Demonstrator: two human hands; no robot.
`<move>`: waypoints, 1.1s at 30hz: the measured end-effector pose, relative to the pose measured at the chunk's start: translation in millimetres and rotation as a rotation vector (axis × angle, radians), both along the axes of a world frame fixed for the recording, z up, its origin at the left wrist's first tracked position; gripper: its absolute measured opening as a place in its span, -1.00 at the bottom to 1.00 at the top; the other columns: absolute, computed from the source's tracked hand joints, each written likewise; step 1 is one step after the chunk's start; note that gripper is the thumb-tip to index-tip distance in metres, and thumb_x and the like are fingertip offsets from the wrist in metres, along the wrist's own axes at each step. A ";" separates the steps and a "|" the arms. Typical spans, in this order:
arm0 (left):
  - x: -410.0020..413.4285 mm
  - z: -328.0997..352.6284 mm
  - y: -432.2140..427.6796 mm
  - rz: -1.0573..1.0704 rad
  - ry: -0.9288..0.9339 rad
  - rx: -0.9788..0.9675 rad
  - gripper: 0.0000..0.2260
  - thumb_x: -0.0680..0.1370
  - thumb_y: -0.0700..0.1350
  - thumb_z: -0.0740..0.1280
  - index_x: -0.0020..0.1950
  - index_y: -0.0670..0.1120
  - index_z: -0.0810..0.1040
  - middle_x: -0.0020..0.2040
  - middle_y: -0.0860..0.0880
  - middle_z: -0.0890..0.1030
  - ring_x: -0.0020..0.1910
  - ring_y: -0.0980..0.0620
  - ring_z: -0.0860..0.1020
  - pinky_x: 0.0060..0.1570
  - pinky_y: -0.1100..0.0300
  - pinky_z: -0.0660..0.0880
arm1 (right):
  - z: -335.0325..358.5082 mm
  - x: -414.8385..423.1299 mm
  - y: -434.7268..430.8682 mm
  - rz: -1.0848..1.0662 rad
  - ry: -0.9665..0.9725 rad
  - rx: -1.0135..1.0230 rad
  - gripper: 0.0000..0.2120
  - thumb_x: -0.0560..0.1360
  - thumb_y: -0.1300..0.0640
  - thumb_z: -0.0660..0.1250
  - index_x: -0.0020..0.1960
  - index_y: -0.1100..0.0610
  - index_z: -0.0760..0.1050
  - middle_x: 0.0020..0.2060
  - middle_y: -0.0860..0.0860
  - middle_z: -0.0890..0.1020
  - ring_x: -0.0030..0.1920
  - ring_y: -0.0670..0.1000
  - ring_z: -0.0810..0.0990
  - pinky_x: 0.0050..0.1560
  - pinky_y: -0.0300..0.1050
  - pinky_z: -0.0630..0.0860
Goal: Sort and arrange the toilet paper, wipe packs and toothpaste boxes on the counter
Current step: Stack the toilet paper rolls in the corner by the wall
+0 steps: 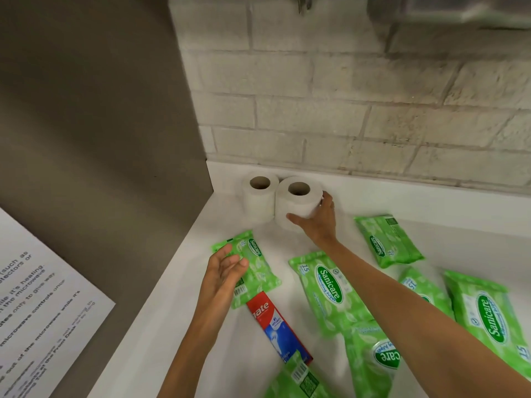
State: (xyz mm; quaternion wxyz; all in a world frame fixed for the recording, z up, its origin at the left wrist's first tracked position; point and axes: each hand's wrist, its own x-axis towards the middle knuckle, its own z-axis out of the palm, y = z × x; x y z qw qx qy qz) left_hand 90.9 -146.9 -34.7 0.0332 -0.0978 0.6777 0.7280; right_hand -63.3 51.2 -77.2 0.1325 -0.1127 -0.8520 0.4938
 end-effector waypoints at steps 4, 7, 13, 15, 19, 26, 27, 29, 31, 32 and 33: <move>3.6 0.5 0.6 -0.005 0.002 -0.014 -0.53 0.40 0.06 0.31 0.31 0.05 0.37 0.17 0.05 0.53 0.07 0.20 0.54 -0.30 0.54 0.47 | 0.8 -1.3 0.7 0.022 -0.025 0.007 -0.06 0.16 0.05 0.60 0.39 0.21 0.18 0.30 0.11 0.38 0.33 0.13 0.32 0.24 0.01 0.35; 5.5 3.3 2.9 -0.011 0.003 -0.032 -0.48 0.36 0.12 0.31 0.31 0.07 0.37 0.19 0.05 0.53 0.12 0.19 0.53 -0.20 0.47 0.48 | 5.6 1.7 2.3 0.056 -0.073 -0.002 0.01 0.16 0.02 0.61 0.43 0.18 0.11 0.34 0.11 0.33 0.36 0.13 0.27 0.26 0.02 0.33; 7.0 14.7 16.0 -0.043 0.006 -0.089 -0.62 0.50 0.04 0.30 0.30 0.09 0.36 0.14 0.10 0.55 -0.02 0.29 0.57 -0.21 0.46 0.46 | 36.2 22.1 23.9 0.086 -0.177 -0.053 0.07 0.22 -0.05 0.57 0.50 0.09 -0.01 0.40 0.17 0.24 0.39 0.17 0.31 0.34 0.07 0.32; 12.0 19.1 24.3 -0.073 0.000 -0.124 -0.63 0.51 0.02 0.31 0.30 0.07 0.36 0.14 0.04 0.55 -0.03 0.25 0.57 -0.17 0.37 0.47 | 47.9 39.1 37.6 0.100 -0.213 -0.069 -0.10 0.27 -0.08 0.53 0.45 0.08 0.13 0.33 0.15 0.37 0.32 0.13 0.41 0.28 -0.03 0.38; 30.7 26.9 40.6 -0.189 -0.029 -0.196 -0.69 0.51 0.00 0.32 0.23 0.06 0.36 0.15 -0.07 0.54 -0.03 0.15 0.56 -0.05 0.23 0.48 | 63.7 91.3 72.2 0.244 -0.357 -0.015 -0.43 0.35 -0.08 0.47 0.27 0.11 0.41 0.07 0.06 0.54 0.00 -0.02 0.52 -0.05 -0.29 0.40; 78.6 38.2 75.1 -0.432 -0.142 -0.396 -0.50 0.45 0.16 0.33 0.32 0.02 0.34 0.13 -0.03 0.56 -0.04 0.13 0.57 -0.13 0.23 0.46 | 69.2 176.0 119.8 0.421 -0.566 0.112 -0.57 0.44 -0.14 0.35 0.20 0.08 0.43 -0.18 -0.07 0.56 -0.23 -0.11 0.54 -0.28 -0.24 0.43; 85.8 38.8 82.3 -0.477 -0.169 -0.426 -0.43 0.42 0.21 0.34 0.35 0.03 0.32 0.13 -0.01 0.56 -0.02 0.12 0.56 -0.10 0.21 0.47 | 69.5 184.4 124.5 0.424 -0.582 0.115 -0.57 0.44 -0.15 0.34 0.19 0.09 0.45 -0.18 -0.05 0.57 -0.23 -0.10 0.54 -0.28 -0.24 0.43; 98.2 37.8 98.9 -0.564 -0.215 -0.487 -0.30 0.36 0.29 0.35 0.41 0.03 0.25 0.19 -0.03 0.54 0.06 0.07 0.56 0.03 0.14 0.48 | 70.7 198.5 131.5 0.419 -0.594 0.097 -0.55 0.45 -0.17 0.32 0.20 0.10 0.46 -0.12 -0.01 0.58 -0.19 -0.07 0.56 -0.27 -0.24 0.44; 107.2 34.8 117.3 -0.634 -0.238 -0.537 -0.18 0.33 0.33 0.35 0.47 0.01 0.16 0.35 -0.07 0.45 0.21 -0.01 0.51 0.08 0.14 0.45 | 74.2 209.8 136.9 0.405 -0.596 0.070 -0.54 0.46 -0.17 0.30 0.23 0.11 0.45 -0.06 0.02 0.58 -0.13 -0.03 0.57 -0.22 -0.22 0.46; 110.2 33.0 125.8 -0.659 -0.241 -0.563 -0.13 0.32 0.34 0.35 0.49 0.01 0.12 0.42 -0.07 0.38 0.28 -0.03 0.47 0.08 0.15 0.43 | 76.1 213.6 139.0 0.401 -0.596 0.056 -0.53 0.47 -0.17 0.29 0.24 0.11 0.44 -0.03 0.03 0.59 -0.10 -0.02 0.57 -0.17 -0.20 0.48; 113.3 32.2 134.9 -0.682 -0.240 -0.589 -0.09 0.30 0.36 0.35 0.51 0.02 0.08 0.47 -0.05 0.31 0.34 -0.05 0.41 0.13 0.15 0.42 | 78.7 218.2 142.2 0.397 -0.592 0.043 -0.53 0.48 -0.17 0.28 0.25 0.11 0.43 0.01 0.04 0.59 -0.06 0.00 0.58 -0.09 -0.16 0.48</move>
